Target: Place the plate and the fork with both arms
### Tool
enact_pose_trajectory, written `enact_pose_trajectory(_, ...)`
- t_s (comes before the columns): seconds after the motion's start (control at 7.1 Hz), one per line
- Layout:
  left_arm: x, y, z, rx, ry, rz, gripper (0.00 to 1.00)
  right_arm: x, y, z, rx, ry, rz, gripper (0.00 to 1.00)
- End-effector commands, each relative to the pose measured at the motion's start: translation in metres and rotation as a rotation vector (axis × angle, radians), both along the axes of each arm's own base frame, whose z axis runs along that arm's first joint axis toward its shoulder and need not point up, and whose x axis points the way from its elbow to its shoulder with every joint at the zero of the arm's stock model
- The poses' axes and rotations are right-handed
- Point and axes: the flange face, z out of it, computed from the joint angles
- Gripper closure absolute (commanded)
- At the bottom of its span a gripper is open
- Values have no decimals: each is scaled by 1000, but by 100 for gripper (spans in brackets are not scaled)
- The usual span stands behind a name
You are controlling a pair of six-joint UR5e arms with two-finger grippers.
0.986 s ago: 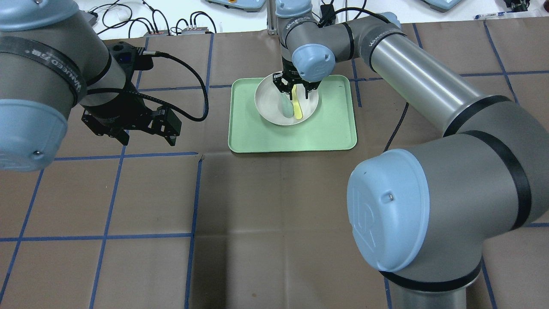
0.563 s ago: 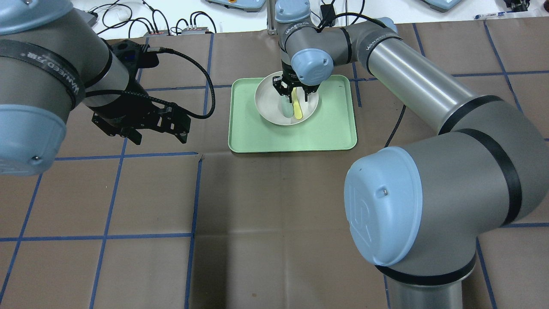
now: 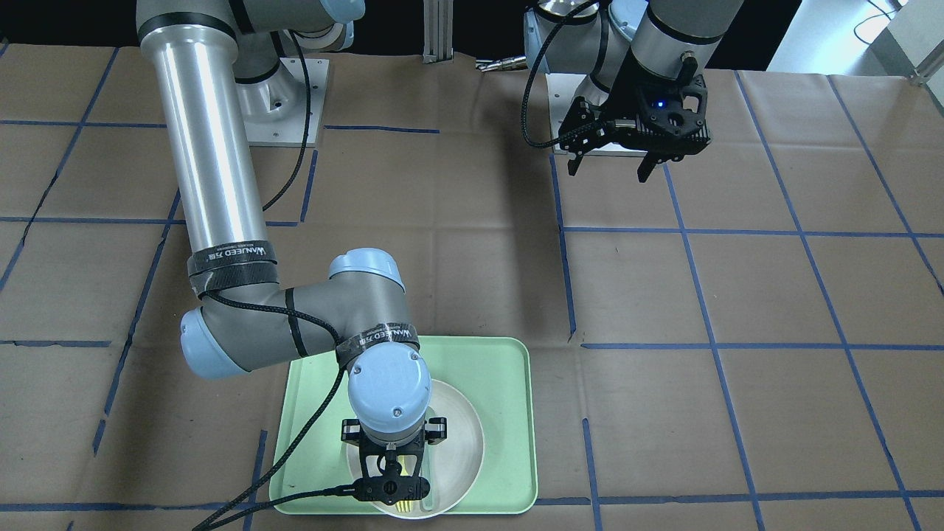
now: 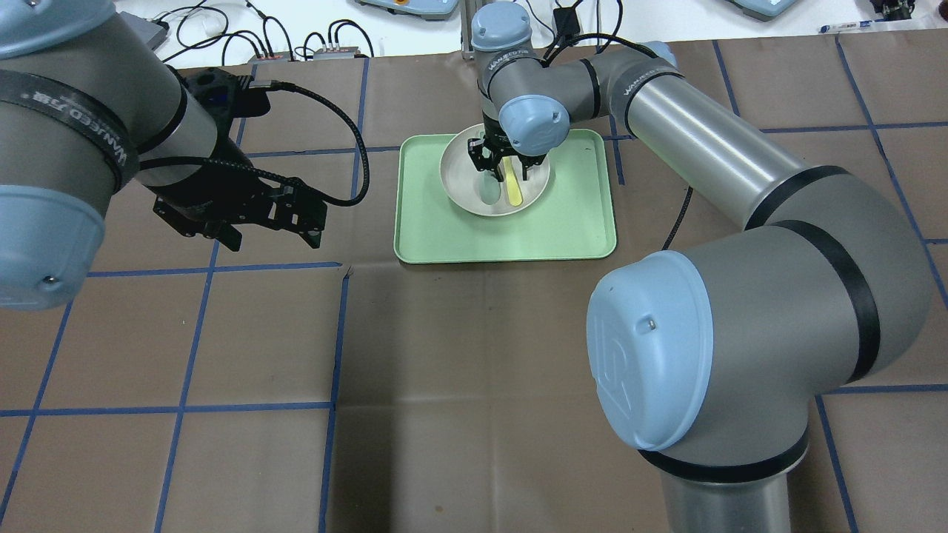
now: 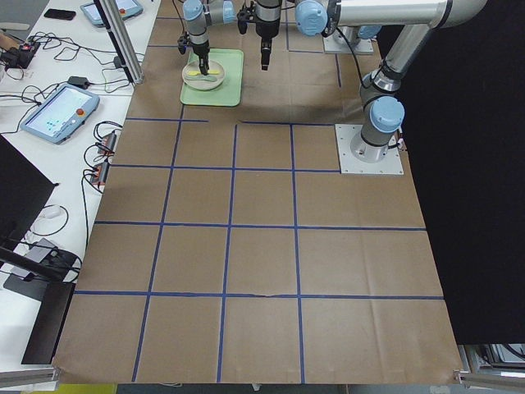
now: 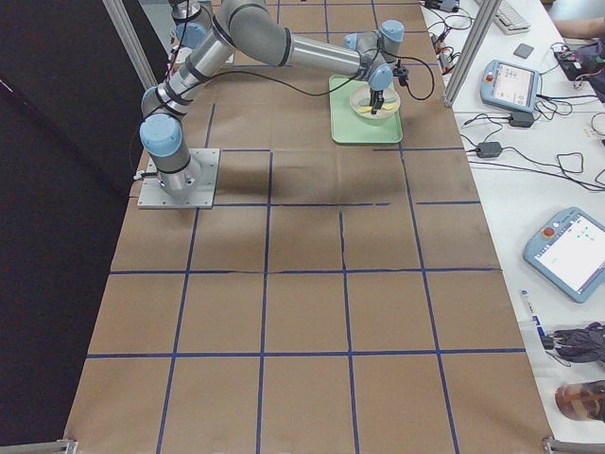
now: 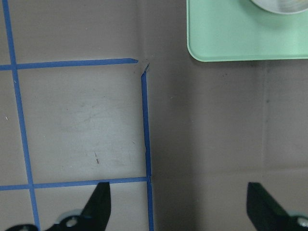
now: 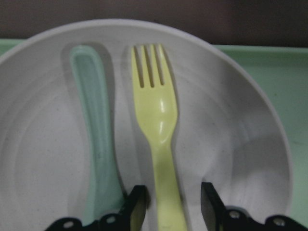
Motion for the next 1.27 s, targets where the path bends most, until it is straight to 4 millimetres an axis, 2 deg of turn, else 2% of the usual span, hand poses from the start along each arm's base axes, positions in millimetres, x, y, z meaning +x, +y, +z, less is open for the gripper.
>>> enact_pose_trajectory(0.0, 0, 1, 2, -3, -1, -2, 0, 0, 0, -1, 1, -3, -1, 64)
enact_pose_trajectory(0.56, 0, 1, 3, -6, 0, -2, 0, 0, -1, 1, -2, -4, -4, 94)
enact_pose_trajectory(0.85, 0, 10, 13, -25, 0, 0, 0, 0, -2, 5, -9, -6, -6, 97)
enact_pose_trajectory(1.13, 1, 14, 13, -13, -17, 0, 0, -5, -3, 18, -18, -8, -13, 97)
